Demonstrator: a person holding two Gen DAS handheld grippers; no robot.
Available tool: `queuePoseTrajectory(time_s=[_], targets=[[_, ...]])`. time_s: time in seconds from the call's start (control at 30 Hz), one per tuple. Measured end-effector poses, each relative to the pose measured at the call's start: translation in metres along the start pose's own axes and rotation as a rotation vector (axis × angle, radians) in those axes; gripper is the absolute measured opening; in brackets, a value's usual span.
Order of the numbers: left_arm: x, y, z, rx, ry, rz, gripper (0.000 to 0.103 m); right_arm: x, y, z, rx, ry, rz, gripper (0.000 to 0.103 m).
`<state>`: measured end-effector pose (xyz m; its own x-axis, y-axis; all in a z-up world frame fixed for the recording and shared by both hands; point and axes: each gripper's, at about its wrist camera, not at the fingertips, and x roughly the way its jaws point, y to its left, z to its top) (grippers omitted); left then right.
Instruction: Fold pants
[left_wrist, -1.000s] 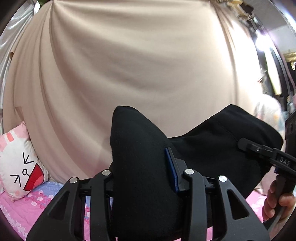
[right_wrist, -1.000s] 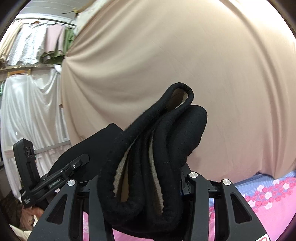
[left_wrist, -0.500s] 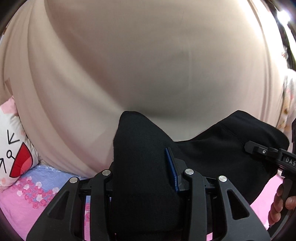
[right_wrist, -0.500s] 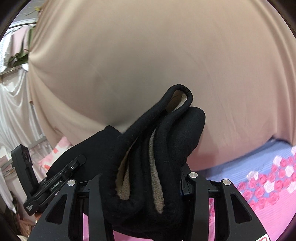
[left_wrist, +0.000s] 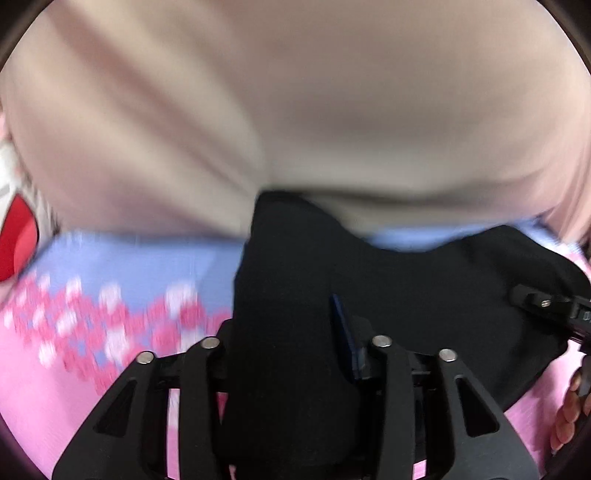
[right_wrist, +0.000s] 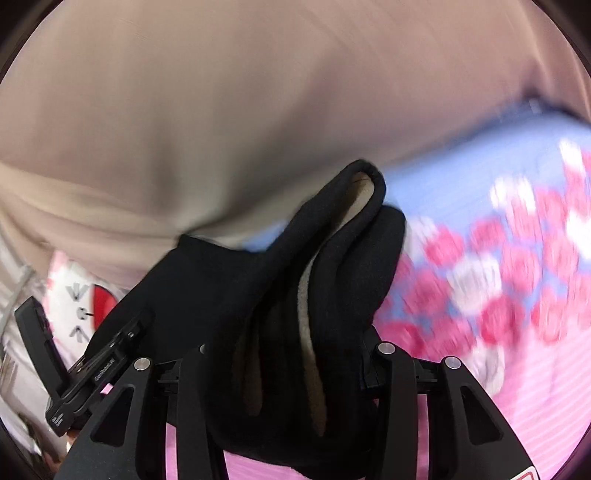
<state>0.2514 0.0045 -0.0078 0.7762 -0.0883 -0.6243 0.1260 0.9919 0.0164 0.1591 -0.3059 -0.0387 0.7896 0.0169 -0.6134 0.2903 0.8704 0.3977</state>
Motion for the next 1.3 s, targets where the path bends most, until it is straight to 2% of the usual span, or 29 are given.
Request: queuePoseTrajectory(time_s=[0.03, 0.07, 0.1, 0.13, 0.17, 0.23, 0.33, 0.4, 0.43, 0.47, 0.53, 0.6, 0.67, 0.7, 0.77, 0.8, 0.83, 0.87, 1.0, 1.1, 1.17, 1.23, 1.3], targets=[[0.011, 0.002, -0.007, -0.017, 0.063, 0.023, 0.056, 0.002, -0.004, 0.000, 0.024, 0.021, 0.010, 0.053], [0.012, 0.003, -0.010, -0.034, 0.074, 0.034, 0.069, 0.004, -0.012, 0.000, 0.066, 0.055, 0.031, 0.058], [0.010, 0.009, -0.009, -0.060, 0.071, 0.051, 0.078, 0.005, -0.016, 0.001, 0.091, 0.077, 0.038, 0.058], [0.009, 0.014, -0.007, -0.076, 0.090, 0.093, 0.094, 0.002, -0.019, 0.000, 0.108, 0.085, 0.057, 0.058], [0.006, 0.018, -0.005, -0.085, 0.102, 0.106, 0.094, -0.004, -0.023, 0.000, 0.126, 0.086, 0.053, 0.064], [-0.012, 0.034, -0.001, -0.131, 0.124, 0.084, 0.094, -0.023, -0.027, 0.001, 0.145, 0.058, 0.002, 0.069], [-0.045, 0.060, 0.014, -0.152, 0.065, 0.118, 0.093, -0.072, -0.024, 0.008, 0.125, -0.077, -0.107, 0.070], [-0.056, 0.064, 0.032, -0.133, 0.022, 0.105, 0.093, -0.096, -0.009, 0.022, 0.013, -0.142, -0.136, 0.056], [-0.060, 0.061, 0.045, -0.127, -0.002, 0.087, 0.093, -0.099, 0.009, 0.027, -0.055, -0.151, -0.152, 0.034], [-0.065, 0.050, 0.053, -0.123, -0.016, 0.073, 0.093, -0.096, 0.029, 0.032, -0.116, -0.155, -0.166, 0.019], [-0.048, 0.033, 0.070, -0.105, -0.014, 0.058, 0.093, -0.080, 0.051, 0.036, -0.192, -0.143, -0.152, 0.009], [-0.014, 0.011, 0.076, -0.084, 0.055, 0.068, 0.093, -0.045, 0.066, 0.041, -0.240, -0.098, -0.153, 0.008], [0.020, 0.000, 0.074, -0.067, 0.107, 0.102, 0.093, -0.014, 0.060, 0.045, -0.239, -0.077, -0.171, 0.008], [0.032, -0.001, 0.073, -0.059, 0.120, 0.124, 0.093, 0.003, 0.051, 0.048, -0.225, -0.061, -0.200, 0.008], [0.063, -0.003, 0.064, -0.024, 0.169, 0.191, 0.094, 0.030, 0.024, 0.051, -0.188, -0.014, -0.277, 0.000], [0.073, -0.001, 0.060, -0.028, 0.185, 0.164, 0.094, 0.037, 0.020, 0.052, -0.185, -0.018, -0.278, 0.000], [0.078, 0.003, 0.057, -0.041, 0.186, 0.148, 0.095, 0.035, 0.014, 0.052, -0.190, -0.050, -0.251, 0.000], [0.078, 0.005, 0.053, -0.055, 0.167, 0.147, 0.098, 0.034, 0.012, 0.053, -0.190, -0.046, -0.240, 0.000], [0.068, -0.004, 0.050, -0.007, 0.108, 0.197, 0.098, 0.025, 0.028, 0.052, -0.211, -0.035, -0.275, 0.000], [0.065, -0.005, 0.050, -0.001, 0.095, 0.198, 0.098, -0.001, 0.040, 0.048, -0.184, -0.065, -0.166, 0.003], [0.062, -0.005, 0.048, -0.008, 0.098, 0.189, 0.098, -0.011, 0.043, 0.038, -0.220, -0.069, -0.182, 0.003], [0.060, -0.005, 0.049, -0.012, 0.100, 0.186, 0.098, -0.012, 0.030, 0.025, -0.262, -0.047, -0.262, 0.000], [0.058, -0.007, 0.049, -0.010, 0.101, 0.191, 0.098, -0.013, 0.010, 0.018, -0.210, -0.043, -0.216, 0.000]])
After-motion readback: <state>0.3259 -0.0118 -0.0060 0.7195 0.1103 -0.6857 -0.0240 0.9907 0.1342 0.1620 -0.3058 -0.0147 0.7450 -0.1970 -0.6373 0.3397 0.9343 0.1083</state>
